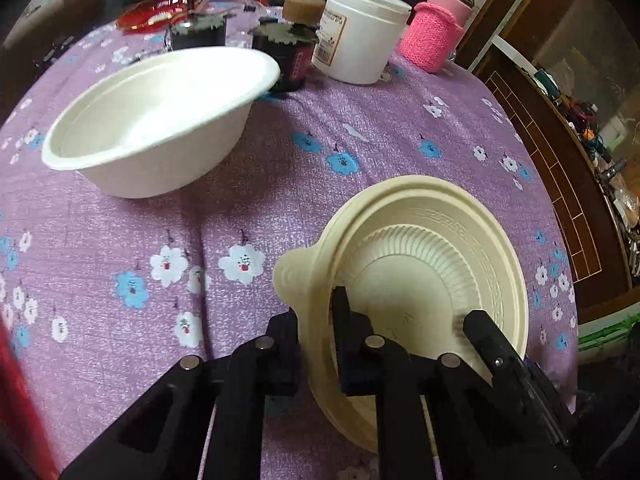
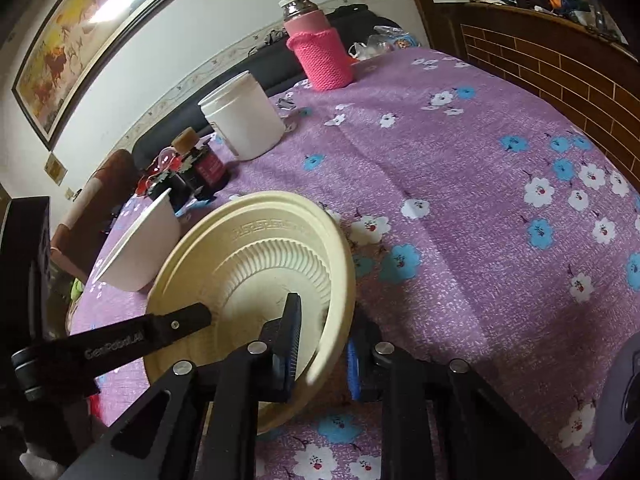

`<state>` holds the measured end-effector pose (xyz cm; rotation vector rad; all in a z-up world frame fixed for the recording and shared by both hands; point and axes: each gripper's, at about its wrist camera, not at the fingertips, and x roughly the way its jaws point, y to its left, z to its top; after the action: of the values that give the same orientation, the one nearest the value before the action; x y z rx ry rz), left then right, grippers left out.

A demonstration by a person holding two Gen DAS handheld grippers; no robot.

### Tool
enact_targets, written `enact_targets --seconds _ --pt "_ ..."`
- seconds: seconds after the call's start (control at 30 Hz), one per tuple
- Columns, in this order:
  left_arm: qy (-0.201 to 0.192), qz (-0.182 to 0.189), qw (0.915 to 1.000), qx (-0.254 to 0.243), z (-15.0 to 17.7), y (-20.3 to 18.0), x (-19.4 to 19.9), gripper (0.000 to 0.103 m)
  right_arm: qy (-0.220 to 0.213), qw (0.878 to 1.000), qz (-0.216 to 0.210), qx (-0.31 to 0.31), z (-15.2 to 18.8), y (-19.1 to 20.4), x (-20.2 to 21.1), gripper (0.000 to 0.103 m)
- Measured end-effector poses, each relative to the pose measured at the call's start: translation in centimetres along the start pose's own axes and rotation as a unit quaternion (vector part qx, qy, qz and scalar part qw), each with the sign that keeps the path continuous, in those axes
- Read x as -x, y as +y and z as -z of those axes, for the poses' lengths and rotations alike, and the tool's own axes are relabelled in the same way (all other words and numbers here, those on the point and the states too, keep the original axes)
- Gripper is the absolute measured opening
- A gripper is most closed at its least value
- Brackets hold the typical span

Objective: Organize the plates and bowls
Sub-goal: 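Grasp the cream plastic bowl rim with both grippers and lift it, then carry the cream bowl toward the red plate stack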

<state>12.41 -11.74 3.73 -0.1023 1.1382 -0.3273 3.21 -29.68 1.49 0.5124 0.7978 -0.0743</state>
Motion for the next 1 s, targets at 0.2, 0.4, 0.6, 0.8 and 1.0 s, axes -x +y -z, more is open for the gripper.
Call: enact_targets --seconds 0.2,0.4,0.6,0.8,1.0 --pt "-0.011 -0.003 0.9999 -0.003 0.7 0.5 1.5 0.012 0.005 1.000 -0.024 -0.004 0.3 0.1 0.1 0.018" --pt "-0.028 -0.016 0.9995 -0.001 1.9 1.5 3.7 0.012 0.002 0.999 -0.049 0.015 1.0 1.4 0.6 0.018" --pt "-0.057 -0.029 0.9979 0.006 3.3 3.0 6.7 0.012 0.008 0.996 -0.088 0.025 2.2 3.2 1.1 0.018" --pt "-0.082 -0.028 0.9958 0.030 5.3 5.9 10.5 0.012 -0.005 0.993 -0.106 0.046 3.6 6.5 3.3 0.018" --pt "-0.119 -0.040 0.9902 0.062 7.9 10.1 14.9 0.012 -0.013 0.988 -0.127 0.081 6.0 11.8 6.0 0.018"
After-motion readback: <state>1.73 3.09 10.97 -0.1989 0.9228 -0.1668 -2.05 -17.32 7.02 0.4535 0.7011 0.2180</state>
